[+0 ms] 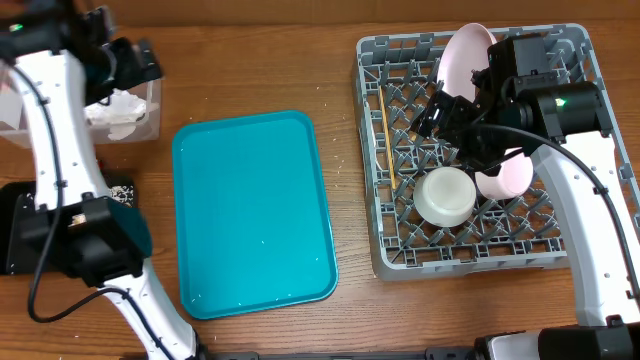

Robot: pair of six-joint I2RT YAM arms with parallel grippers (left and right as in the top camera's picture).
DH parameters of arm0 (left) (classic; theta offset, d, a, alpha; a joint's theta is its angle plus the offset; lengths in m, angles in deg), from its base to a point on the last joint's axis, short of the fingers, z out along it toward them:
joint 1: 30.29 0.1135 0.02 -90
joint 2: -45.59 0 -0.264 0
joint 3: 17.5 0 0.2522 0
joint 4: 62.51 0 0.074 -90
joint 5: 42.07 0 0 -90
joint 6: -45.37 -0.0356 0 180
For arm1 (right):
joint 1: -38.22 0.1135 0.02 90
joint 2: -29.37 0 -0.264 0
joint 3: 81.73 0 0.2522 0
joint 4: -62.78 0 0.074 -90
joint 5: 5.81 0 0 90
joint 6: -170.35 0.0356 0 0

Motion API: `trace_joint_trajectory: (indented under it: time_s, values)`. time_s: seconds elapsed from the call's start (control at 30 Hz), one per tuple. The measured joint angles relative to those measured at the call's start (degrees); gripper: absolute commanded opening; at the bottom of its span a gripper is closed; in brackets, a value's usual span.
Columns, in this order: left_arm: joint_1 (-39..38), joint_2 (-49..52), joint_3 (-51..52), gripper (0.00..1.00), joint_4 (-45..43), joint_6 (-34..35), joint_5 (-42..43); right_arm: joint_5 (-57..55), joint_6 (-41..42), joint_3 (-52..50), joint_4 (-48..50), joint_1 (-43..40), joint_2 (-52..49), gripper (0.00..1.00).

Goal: Sort waste into correct bins and load items into the dishwasher rack

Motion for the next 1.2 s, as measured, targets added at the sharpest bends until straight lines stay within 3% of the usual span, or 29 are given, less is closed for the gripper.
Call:
trace_joint_trajectory:
  time_s: [0.67,0.97,1.2]
  values:
    - [-1.8,9.9,0.1,1.0,-1.5,-0.2,-13.7,0.0,0.0,0.0,0.0,0.0,0.0,1.0]
    - [1.7,8.7,0.1,1.0,0.8,1.1,-14.0,0.0,0.0,0.0,0.0,0.0,0.0,1.0]
    - [6.6,0.9,0.0,1.0,4.8,2.6,-7.1,0.0,0.0,0.0,0.0,0.0,0.0,1.0]
